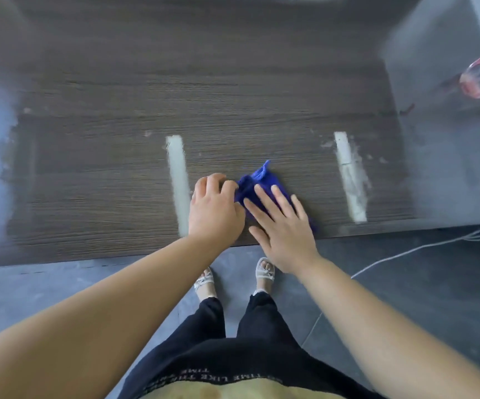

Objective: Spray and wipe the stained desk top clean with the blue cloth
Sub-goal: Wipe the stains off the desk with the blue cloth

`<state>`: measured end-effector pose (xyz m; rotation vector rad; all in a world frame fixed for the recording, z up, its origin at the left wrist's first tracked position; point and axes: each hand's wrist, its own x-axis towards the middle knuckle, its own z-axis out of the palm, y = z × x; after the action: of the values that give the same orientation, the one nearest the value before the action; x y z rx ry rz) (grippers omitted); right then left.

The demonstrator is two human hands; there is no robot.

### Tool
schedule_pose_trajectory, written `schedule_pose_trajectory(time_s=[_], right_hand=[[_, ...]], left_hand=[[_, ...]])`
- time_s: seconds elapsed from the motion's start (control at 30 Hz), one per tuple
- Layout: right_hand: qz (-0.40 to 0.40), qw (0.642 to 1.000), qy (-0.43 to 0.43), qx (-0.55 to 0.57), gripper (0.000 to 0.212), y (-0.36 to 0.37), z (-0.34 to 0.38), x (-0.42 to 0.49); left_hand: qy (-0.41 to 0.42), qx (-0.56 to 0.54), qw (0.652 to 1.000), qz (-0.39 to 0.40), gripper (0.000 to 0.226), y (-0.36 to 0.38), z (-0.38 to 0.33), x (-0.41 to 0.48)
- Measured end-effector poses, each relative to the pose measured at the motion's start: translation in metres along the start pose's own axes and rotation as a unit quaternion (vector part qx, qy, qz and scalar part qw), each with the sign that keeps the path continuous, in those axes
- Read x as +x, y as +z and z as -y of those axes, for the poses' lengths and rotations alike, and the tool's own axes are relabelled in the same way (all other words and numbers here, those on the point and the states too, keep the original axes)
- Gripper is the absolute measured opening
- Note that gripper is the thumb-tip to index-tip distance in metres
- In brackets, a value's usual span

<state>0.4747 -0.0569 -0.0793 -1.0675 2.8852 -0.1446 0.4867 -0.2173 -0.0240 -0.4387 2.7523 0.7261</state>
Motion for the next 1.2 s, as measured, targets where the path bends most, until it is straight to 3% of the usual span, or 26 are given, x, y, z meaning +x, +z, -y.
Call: schedule_pose_trajectory(time_s=[0.03,0.1,0.23,0.33,0.4,0.47,0.53,0.57,0.63,0.7,0.8,0.87,0.93,1.0,1.07,1.13,1.2], right_hand=[[0.011,0.999,-0.038,-0.005,0.047,-0.003,-0.023,-0.009],[-0.004,1.000,-0.017,-0.026,0.047,-0.005,-0.072,-0.020],[-0.010,0.969,0.245,-0.004,0.055,-0.019,-0.155,-0.029],[-0.052,0.911,0.407,0.040,0.064,-0.018,-0.128,-0.008],[-0.046,0.934,0.353,0.041,0.062,-0.014,-0.094,-0.008],[-0.037,0.984,0.171,0.017,0.053,-0.011,-0.083,-0.029],[-0.013,1.000,0.024,0.009,0.048,-0.014,-0.117,-0.048],[-0.007,1.000,0.006,-0.002,0.047,-0.016,-0.141,-0.053],[-0.015,0.996,0.083,-0.028,0.050,-0.020,-0.193,-0.056],[-0.004,0.974,0.228,0.000,0.055,-0.028,-0.233,-0.048],[-0.018,0.918,0.393,0.041,0.062,-0.030,-0.219,-0.023],[-0.023,0.938,0.344,0.034,0.063,-0.024,-0.181,-0.019],[-0.025,0.981,0.194,0.021,0.057,-0.020,-0.155,-0.033],[0.001,0.999,0.045,0.020,0.051,-0.022,-0.170,-0.048],[0.010,1.000,-0.023,0.004,0.049,-0.025,-0.212,-0.049],[-0.006,0.999,0.040,-0.017,0.049,-0.028,-0.254,-0.040],[-0.002,0.982,0.189,0.016,0.052,-0.034,-0.273,-0.024]], left_hand=[[0.004,0.003,1.000,0.000,0.041,0.002,-0.007,0.002],[0.013,0.011,1.000,0.003,0.043,0.004,-0.018,0.006],[0.034,0.022,0.999,0.022,0.045,0.016,-0.056,0.013],[0.039,0.029,0.999,0.024,0.045,0.027,-0.081,0.019],[0.028,0.023,0.999,0.023,0.046,0.034,-0.095,0.023],[0.008,0.006,1.000,0.026,0.048,0.039,-0.105,0.026],[-0.004,0.005,1.000,0.030,0.051,0.043,-0.111,0.029],[-0.005,0.020,0.999,0.031,0.053,0.045,-0.113,0.031],[-0.003,0.059,0.997,0.039,0.056,0.050,-0.120,0.033],[-0.014,0.078,0.995,0.054,0.058,0.055,-0.128,0.037],[-0.049,0.103,0.991,0.066,0.063,0.062,-0.137,0.042],[-0.068,0.114,0.989,0.060,0.065,0.064,-0.141,0.045],[-0.082,0.114,0.989,0.054,0.064,0.063,-0.146,0.050],[-0.086,0.117,0.988,0.060,0.063,0.060,-0.148,0.053],[-0.086,0.123,0.986,0.068,0.062,0.058,-0.148,0.055],[-0.084,0.127,0.986,0.074,0.063,0.056,-0.147,0.055],[-0.083,0.129,0.985,0.078,0.063,0.056,-0.146,0.055]])
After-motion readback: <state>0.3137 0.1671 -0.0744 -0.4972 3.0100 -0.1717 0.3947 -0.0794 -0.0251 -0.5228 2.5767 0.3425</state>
